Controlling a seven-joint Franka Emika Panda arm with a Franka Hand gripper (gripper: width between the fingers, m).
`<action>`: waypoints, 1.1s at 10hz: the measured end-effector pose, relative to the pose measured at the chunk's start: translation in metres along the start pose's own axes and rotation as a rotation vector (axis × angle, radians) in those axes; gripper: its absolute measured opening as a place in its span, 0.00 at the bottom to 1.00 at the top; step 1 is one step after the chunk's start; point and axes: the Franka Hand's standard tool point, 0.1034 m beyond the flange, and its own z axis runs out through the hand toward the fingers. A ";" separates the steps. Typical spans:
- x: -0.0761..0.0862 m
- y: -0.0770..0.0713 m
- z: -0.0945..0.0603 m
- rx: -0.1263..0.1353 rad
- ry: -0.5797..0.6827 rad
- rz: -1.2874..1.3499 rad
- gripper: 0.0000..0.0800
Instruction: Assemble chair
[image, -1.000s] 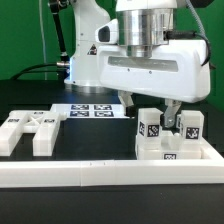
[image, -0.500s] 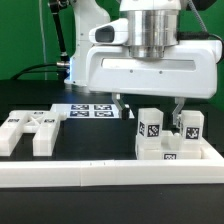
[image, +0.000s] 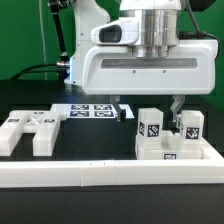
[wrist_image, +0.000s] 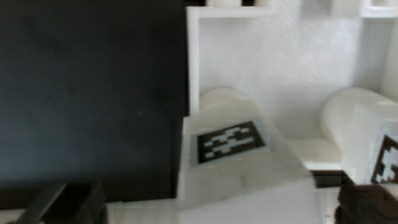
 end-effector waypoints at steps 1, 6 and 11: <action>0.000 0.000 0.000 0.000 0.000 -0.013 0.80; 0.000 0.000 0.000 0.000 0.000 0.019 0.36; -0.001 -0.002 0.001 0.010 -0.004 0.522 0.36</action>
Offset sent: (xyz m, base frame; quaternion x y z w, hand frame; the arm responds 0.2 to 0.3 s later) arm 0.0000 0.0000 0.0000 0.0000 0.0000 0.0000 1.0000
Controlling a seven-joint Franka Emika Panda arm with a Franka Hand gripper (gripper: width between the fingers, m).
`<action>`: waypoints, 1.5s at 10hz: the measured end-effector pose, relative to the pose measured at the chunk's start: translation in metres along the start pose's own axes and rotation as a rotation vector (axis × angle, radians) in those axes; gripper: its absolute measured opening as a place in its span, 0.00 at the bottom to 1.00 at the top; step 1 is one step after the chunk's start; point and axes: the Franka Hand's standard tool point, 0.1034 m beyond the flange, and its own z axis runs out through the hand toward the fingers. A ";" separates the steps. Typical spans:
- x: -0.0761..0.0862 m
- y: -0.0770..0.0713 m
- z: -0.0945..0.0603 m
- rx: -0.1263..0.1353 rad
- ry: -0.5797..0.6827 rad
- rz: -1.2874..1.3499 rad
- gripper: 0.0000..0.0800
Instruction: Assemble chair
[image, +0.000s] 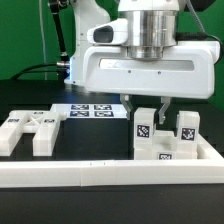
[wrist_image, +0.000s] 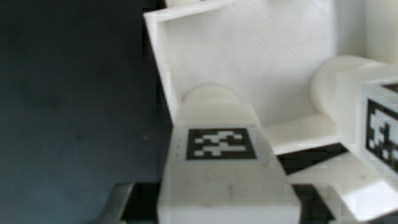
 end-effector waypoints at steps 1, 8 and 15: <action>-0.002 -0.001 0.000 -0.001 -0.003 0.111 0.36; -0.001 -0.003 0.001 0.028 -0.019 0.666 0.36; -0.001 -0.007 -0.002 0.025 -0.017 0.313 0.79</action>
Offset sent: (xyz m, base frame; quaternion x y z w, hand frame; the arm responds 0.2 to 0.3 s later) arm -0.0059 -0.0026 -0.0075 -0.0068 -0.0126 0.1924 0.9812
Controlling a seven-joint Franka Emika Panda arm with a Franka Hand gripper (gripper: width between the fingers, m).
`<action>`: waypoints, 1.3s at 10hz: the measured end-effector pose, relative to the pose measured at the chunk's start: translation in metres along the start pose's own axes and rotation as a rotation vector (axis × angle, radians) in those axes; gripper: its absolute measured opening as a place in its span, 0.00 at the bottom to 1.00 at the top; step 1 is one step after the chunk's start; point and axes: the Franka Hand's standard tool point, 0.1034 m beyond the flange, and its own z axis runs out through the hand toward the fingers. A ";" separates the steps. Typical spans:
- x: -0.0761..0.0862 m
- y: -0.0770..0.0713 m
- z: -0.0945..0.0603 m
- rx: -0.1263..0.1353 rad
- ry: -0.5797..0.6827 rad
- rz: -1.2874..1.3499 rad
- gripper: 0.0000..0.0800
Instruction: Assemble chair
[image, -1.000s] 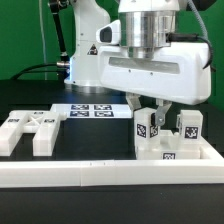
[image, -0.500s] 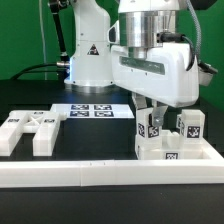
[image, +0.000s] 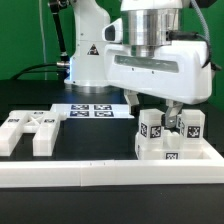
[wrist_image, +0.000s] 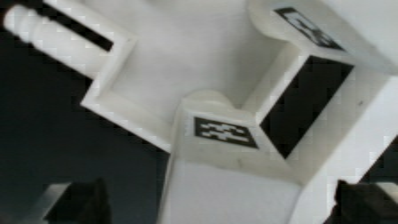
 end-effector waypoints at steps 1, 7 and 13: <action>0.000 0.001 0.001 0.000 0.000 -0.121 0.81; 0.000 0.002 0.002 -0.011 0.002 -0.572 0.81; 0.004 0.004 0.001 -0.023 0.006 -0.810 0.60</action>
Offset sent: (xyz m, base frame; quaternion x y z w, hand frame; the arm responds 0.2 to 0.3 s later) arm -0.0064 0.0056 0.0006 0.0014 -0.0065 -0.2148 0.9766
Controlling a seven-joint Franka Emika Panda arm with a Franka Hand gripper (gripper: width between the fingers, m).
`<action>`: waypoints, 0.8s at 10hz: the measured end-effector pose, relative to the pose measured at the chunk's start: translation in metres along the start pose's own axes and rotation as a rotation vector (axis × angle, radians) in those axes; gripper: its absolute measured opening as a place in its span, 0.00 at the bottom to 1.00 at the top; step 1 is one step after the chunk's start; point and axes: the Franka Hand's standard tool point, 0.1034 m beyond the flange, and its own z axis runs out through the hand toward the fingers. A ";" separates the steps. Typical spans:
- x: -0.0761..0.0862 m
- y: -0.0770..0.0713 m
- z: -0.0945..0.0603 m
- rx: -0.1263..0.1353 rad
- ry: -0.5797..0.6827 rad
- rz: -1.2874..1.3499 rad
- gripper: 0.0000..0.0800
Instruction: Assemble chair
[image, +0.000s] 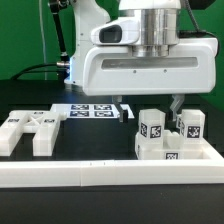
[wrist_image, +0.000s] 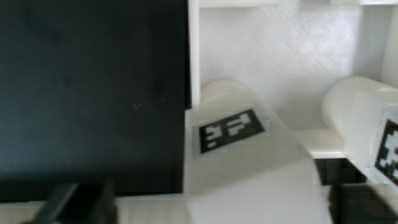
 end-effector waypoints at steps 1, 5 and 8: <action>0.000 0.000 0.000 0.000 0.000 0.009 0.60; 0.000 0.000 0.001 0.004 -0.001 0.209 0.36; -0.001 0.000 0.001 0.009 -0.003 0.593 0.36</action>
Offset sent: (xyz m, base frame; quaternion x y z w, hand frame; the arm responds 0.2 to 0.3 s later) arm 0.0000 0.0000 0.0000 0.0000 0.0000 0.0650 0.9979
